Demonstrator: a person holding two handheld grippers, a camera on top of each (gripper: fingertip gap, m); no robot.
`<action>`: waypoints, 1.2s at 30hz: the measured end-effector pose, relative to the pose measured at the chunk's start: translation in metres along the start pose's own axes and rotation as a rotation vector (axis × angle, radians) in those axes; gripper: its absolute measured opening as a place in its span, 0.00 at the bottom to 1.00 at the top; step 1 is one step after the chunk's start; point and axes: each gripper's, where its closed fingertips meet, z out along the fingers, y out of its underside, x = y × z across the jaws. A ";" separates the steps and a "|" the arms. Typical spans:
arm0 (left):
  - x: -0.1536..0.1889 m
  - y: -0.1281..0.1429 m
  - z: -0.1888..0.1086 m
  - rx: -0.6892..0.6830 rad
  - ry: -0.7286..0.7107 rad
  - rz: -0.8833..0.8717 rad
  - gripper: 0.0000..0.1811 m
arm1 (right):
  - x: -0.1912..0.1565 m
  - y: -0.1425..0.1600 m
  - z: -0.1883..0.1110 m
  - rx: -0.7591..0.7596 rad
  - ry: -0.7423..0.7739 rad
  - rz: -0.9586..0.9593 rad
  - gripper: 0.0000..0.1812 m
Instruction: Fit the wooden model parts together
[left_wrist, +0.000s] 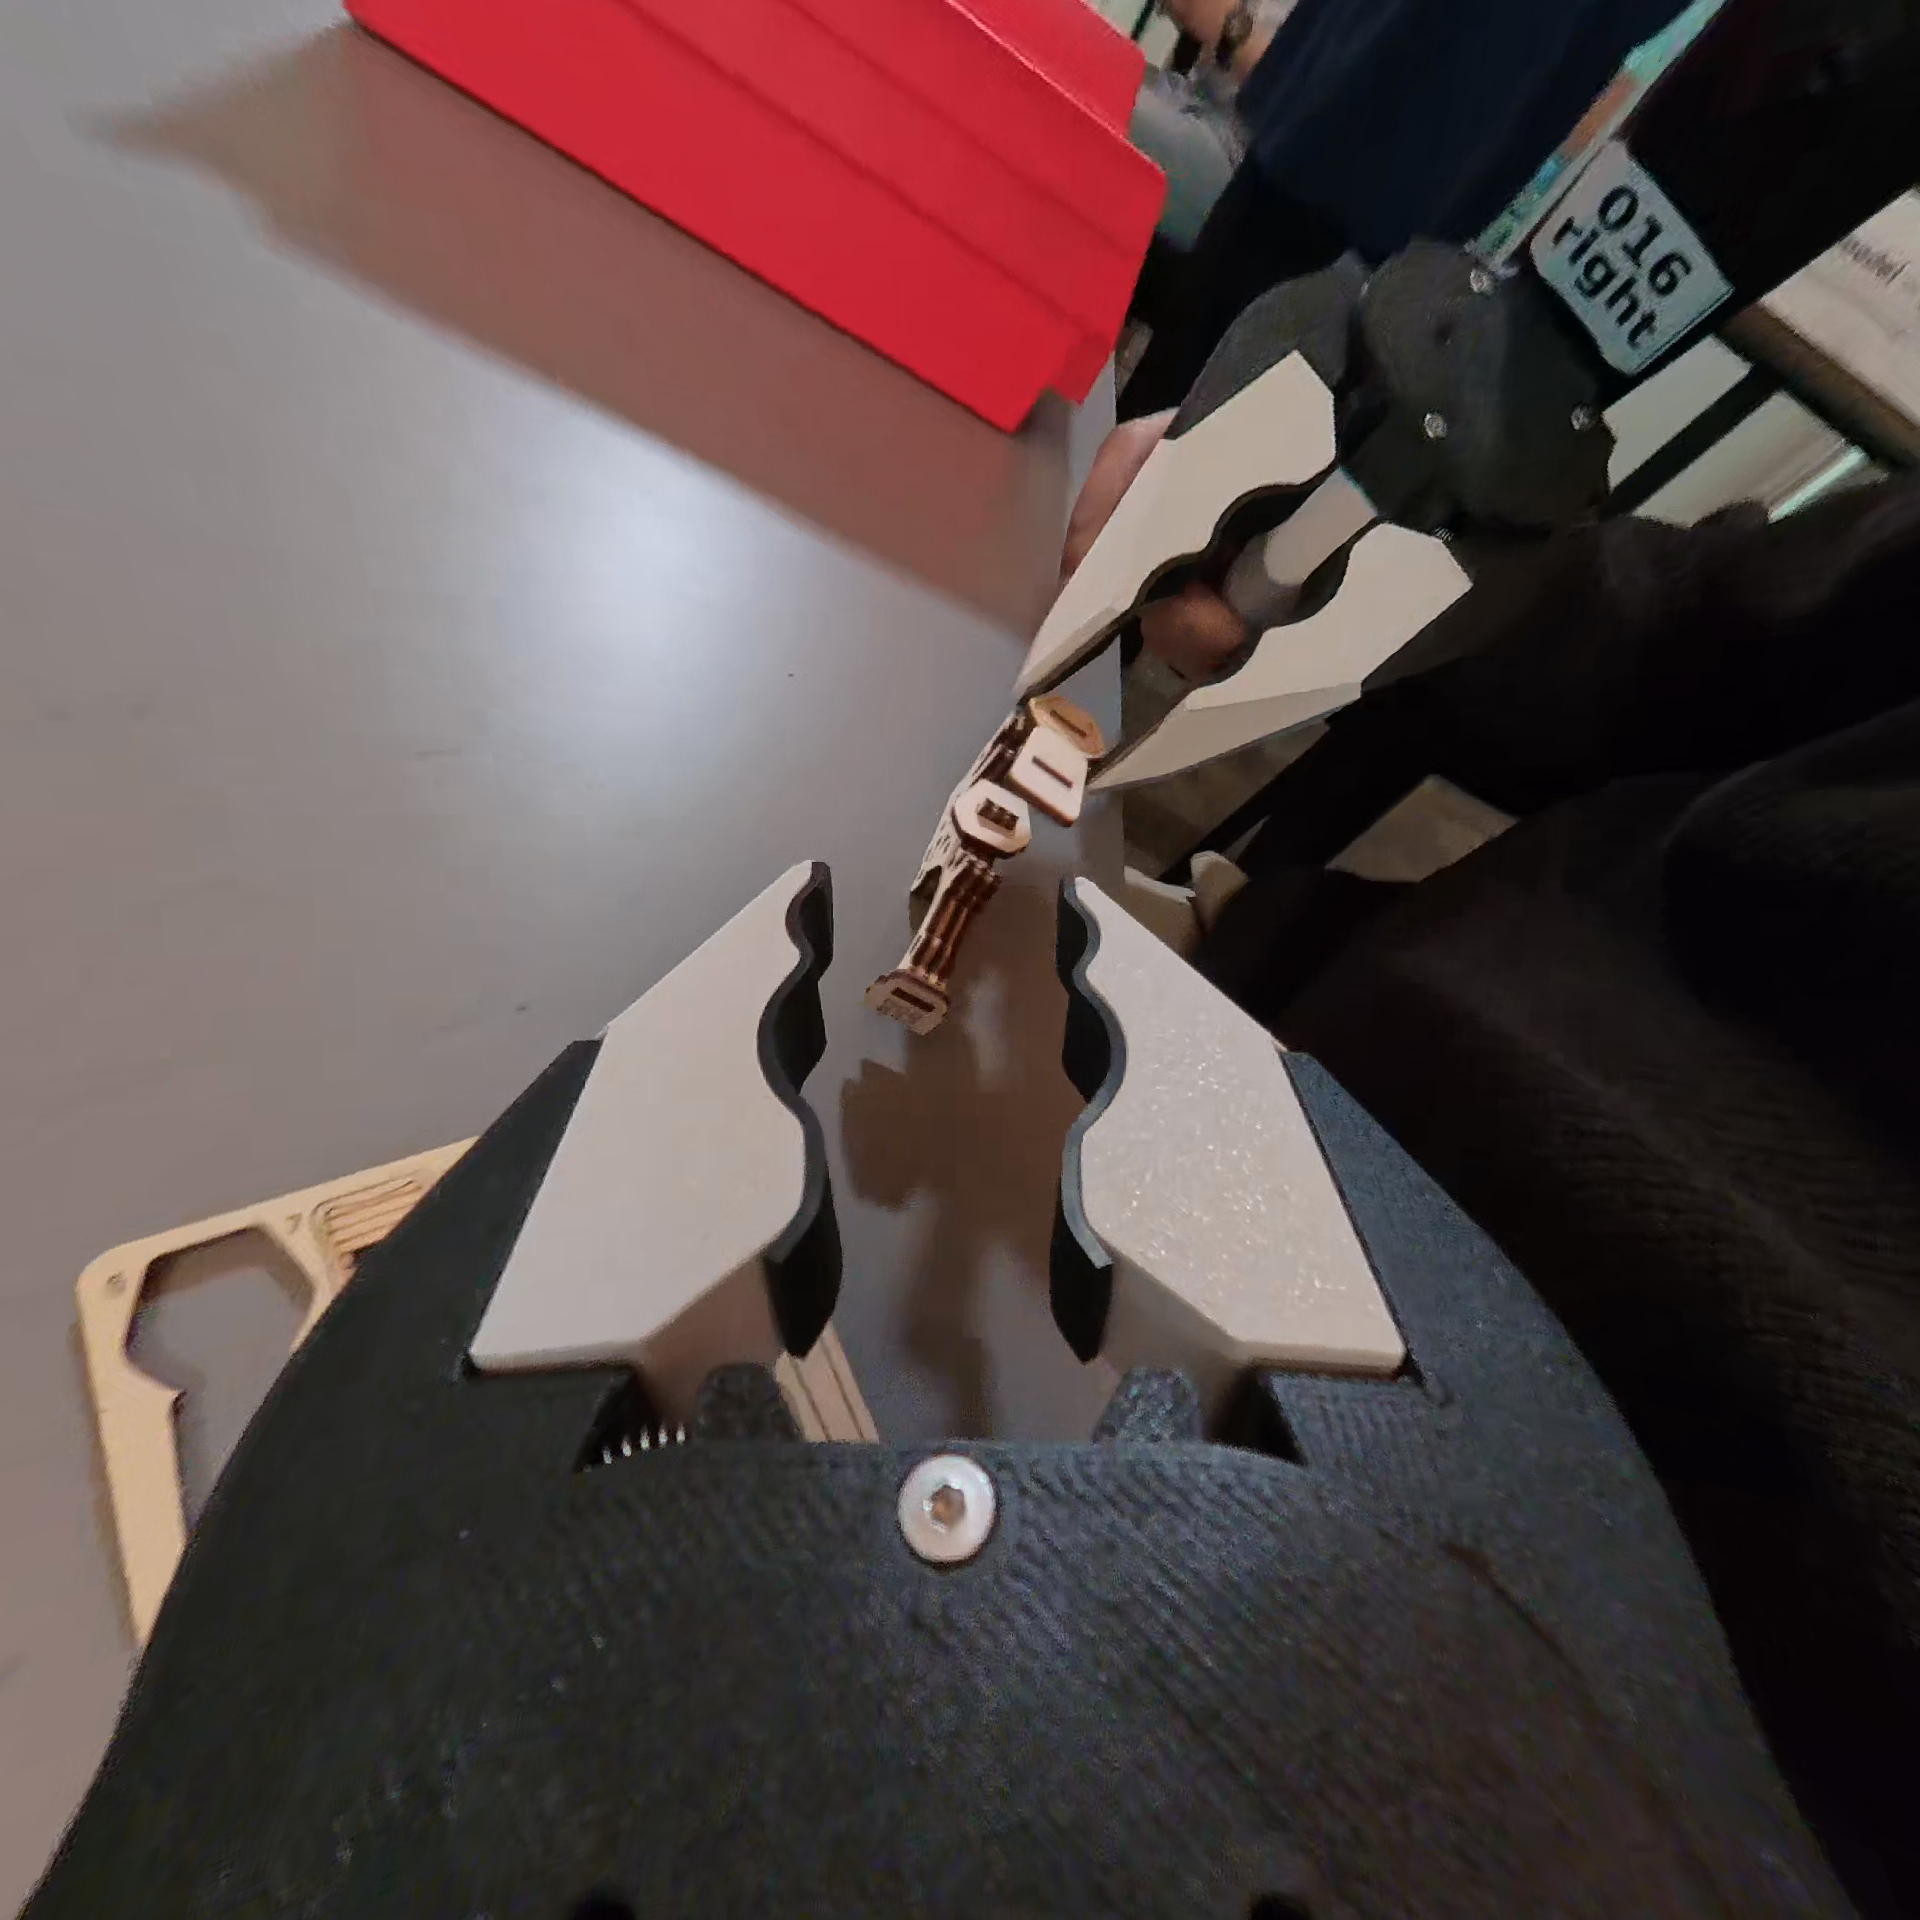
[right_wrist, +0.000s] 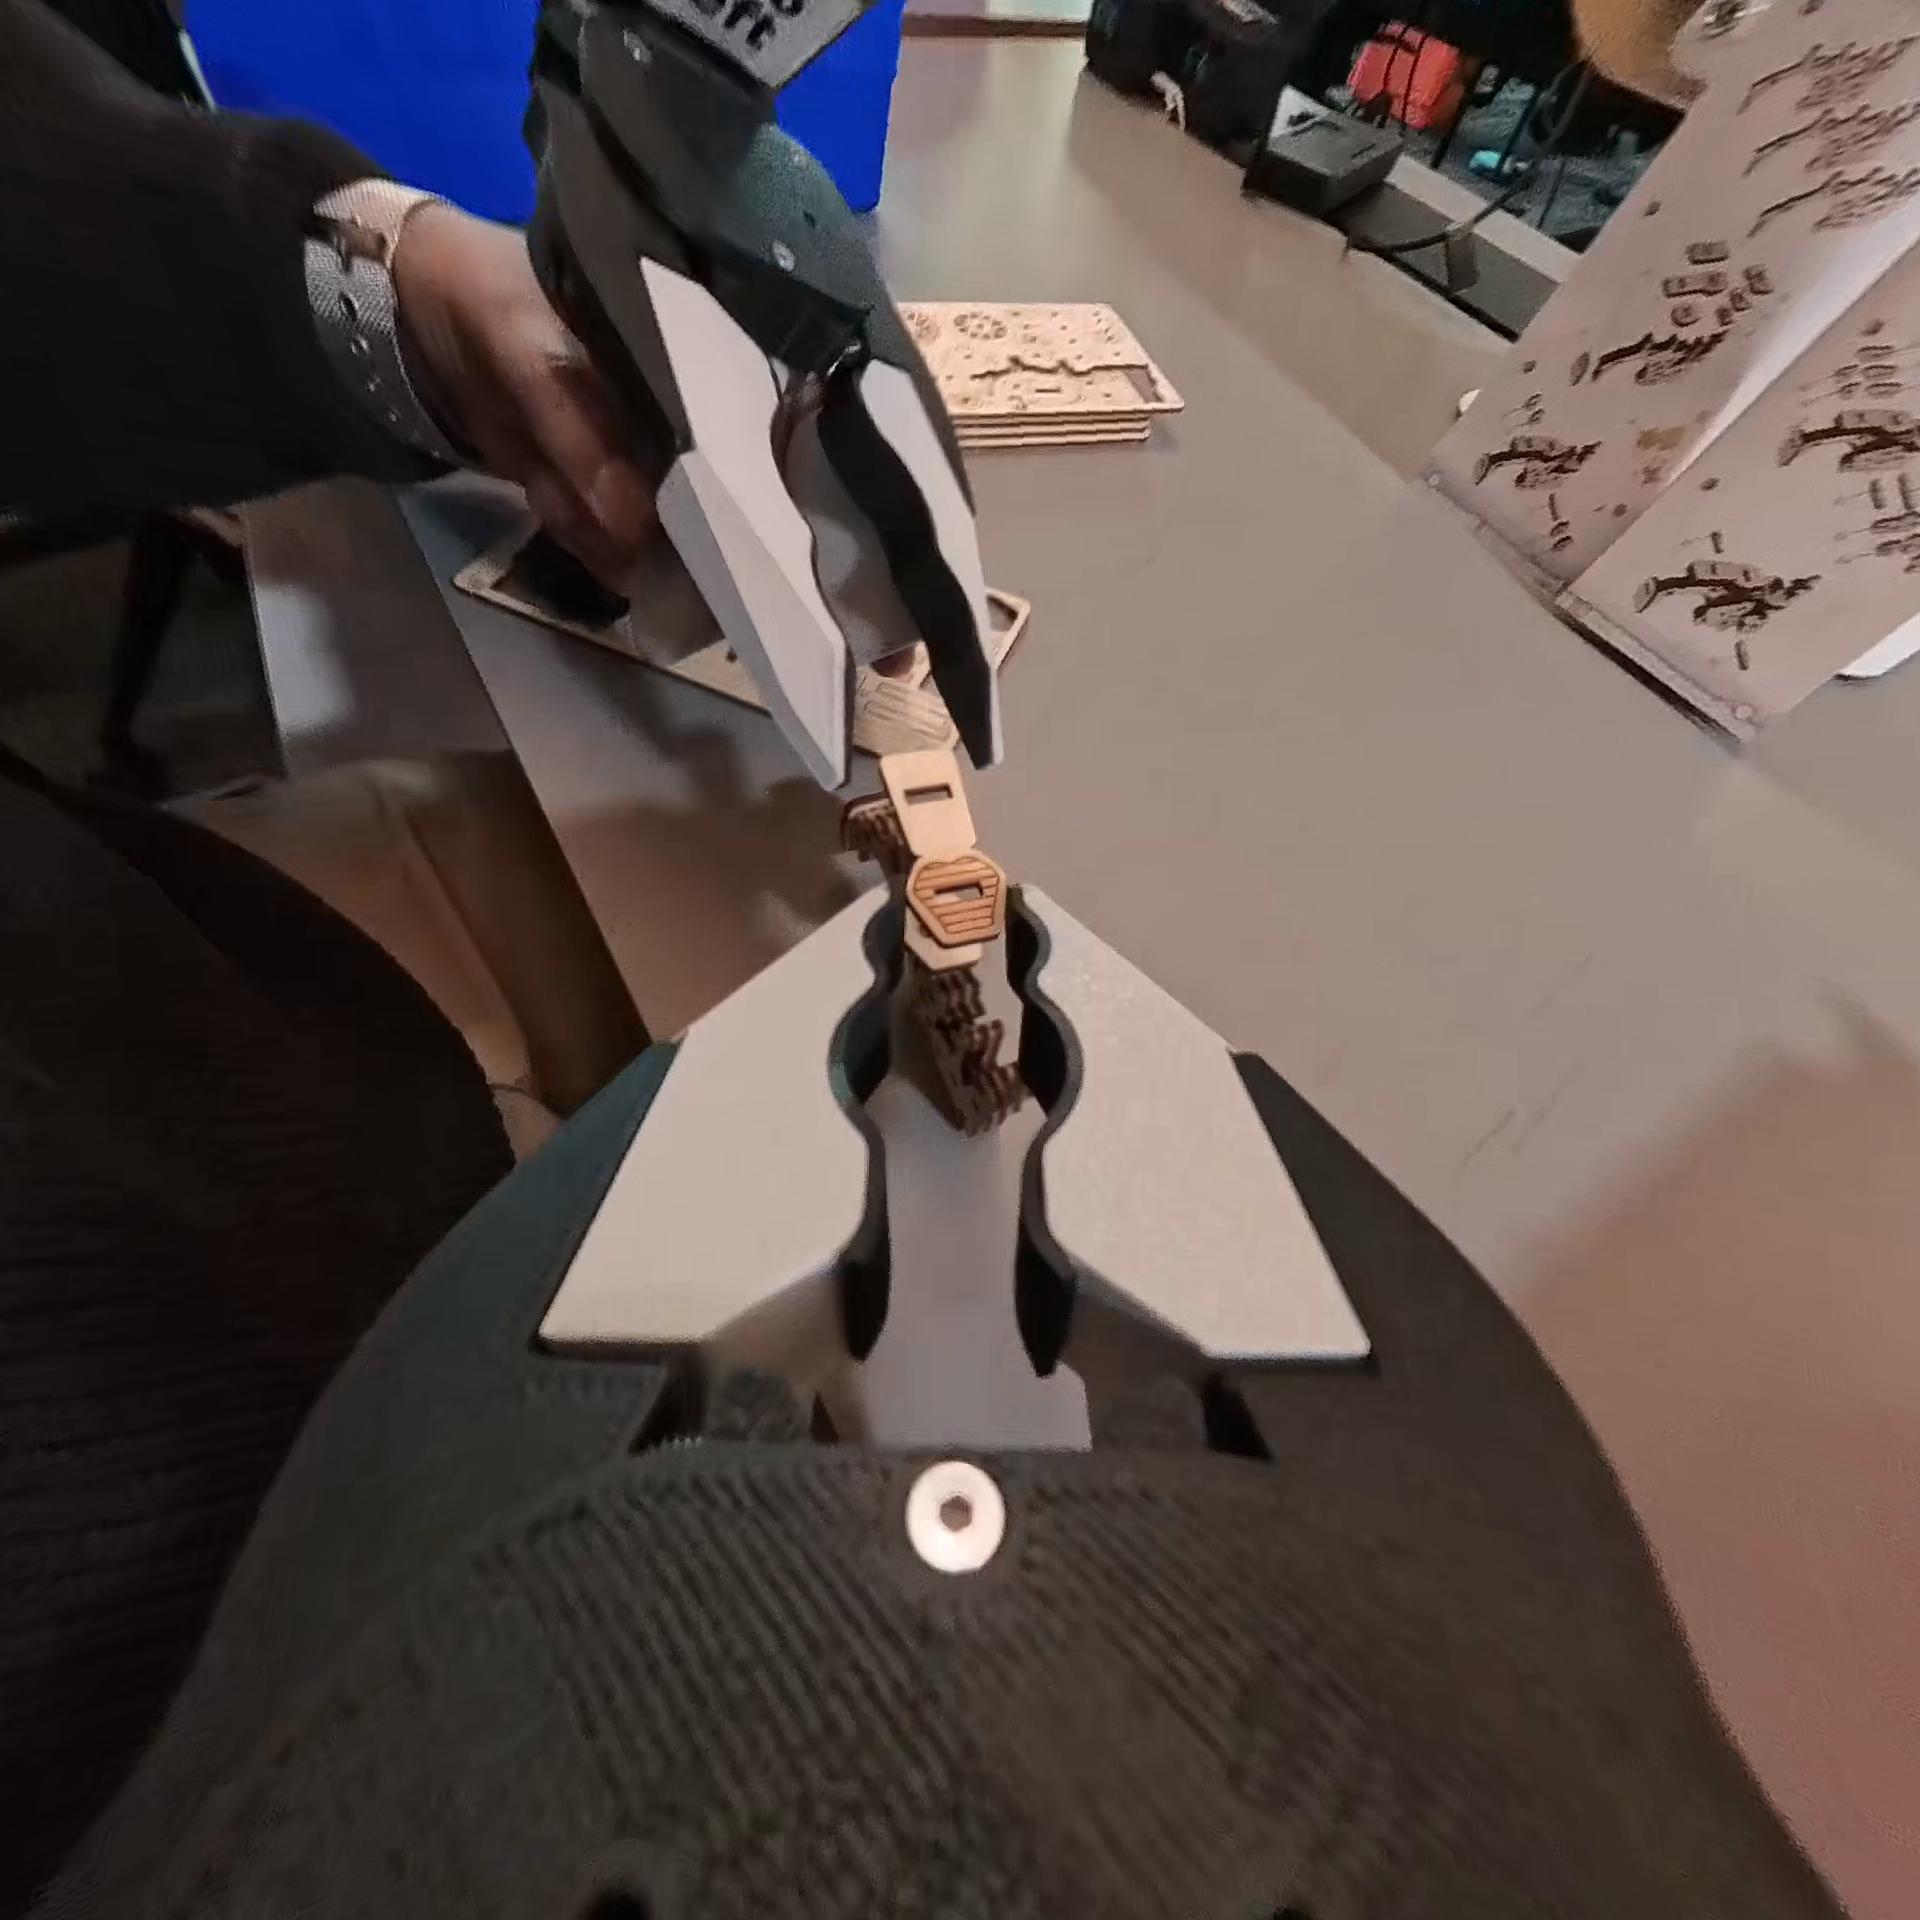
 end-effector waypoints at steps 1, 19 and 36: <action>0.003 0.000 0.002 -0.002 0.004 0.018 0.24 | -0.002 0.001 0.001 -0.014 -0.002 -0.015 0.10; 0.012 -0.001 0.008 -0.005 -0.012 0.092 0.19 | -0.005 0.011 0.011 -0.111 0.000 -0.044 0.10; 0.007 0.001 0.010 -0.027 -0.047 0.091 0.14 | -0.005 0.014 0.013 -0.154 -0.008 -0.062 0.10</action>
